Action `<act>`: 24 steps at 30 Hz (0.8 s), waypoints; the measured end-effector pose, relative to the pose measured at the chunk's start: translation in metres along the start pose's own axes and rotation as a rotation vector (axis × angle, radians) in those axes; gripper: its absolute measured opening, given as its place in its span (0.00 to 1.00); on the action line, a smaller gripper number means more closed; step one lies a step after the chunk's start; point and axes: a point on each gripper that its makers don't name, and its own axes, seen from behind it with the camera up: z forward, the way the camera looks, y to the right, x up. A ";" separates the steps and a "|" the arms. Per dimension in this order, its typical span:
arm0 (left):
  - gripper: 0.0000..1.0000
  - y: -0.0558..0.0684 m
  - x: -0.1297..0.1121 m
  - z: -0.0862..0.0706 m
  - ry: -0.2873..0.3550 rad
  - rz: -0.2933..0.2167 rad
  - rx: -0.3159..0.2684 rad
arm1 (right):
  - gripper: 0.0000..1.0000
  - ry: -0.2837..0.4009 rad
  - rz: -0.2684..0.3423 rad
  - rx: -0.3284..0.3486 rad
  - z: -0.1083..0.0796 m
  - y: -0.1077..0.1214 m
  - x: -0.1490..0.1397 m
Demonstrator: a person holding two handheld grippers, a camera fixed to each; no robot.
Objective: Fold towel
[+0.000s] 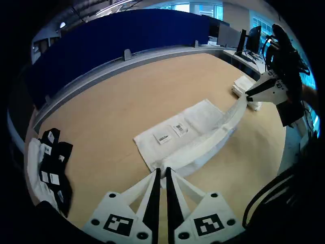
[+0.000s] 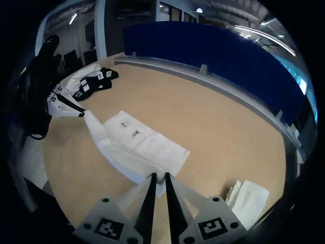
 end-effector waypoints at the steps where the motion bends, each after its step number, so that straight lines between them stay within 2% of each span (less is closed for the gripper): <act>1: 0.09 -0.002 0.001 0.004 -0.002 0.004 0.000 | 0.16 -0.001 0.003 -0.002 0.004 0.003 0.001; 6: 0.09 -0.011 0.005 0.022 -0.012 0.019 0.001 | 0.17 -0.008 0.020 -0.006 0.021 0.014 0.003; 12: 0.09 -0.012 0.000 0.033 -0.025 0.020 -0.004 | 0.16 -0.020 0.024 -0.004 0.028 0.016 0.000; 18: 0.09 -0.016 -0.003 0.037 -0.035 0.020 -0.011 | 0.16 -0.036 0.021 0.001 0.035 0.018 -0.005; 24: 0.09 -0.022 -0.002 0.053 -0.035 0.020 -0.010 | 0.16 -0.064 0.036 0.000 0.054 0.025 -0.013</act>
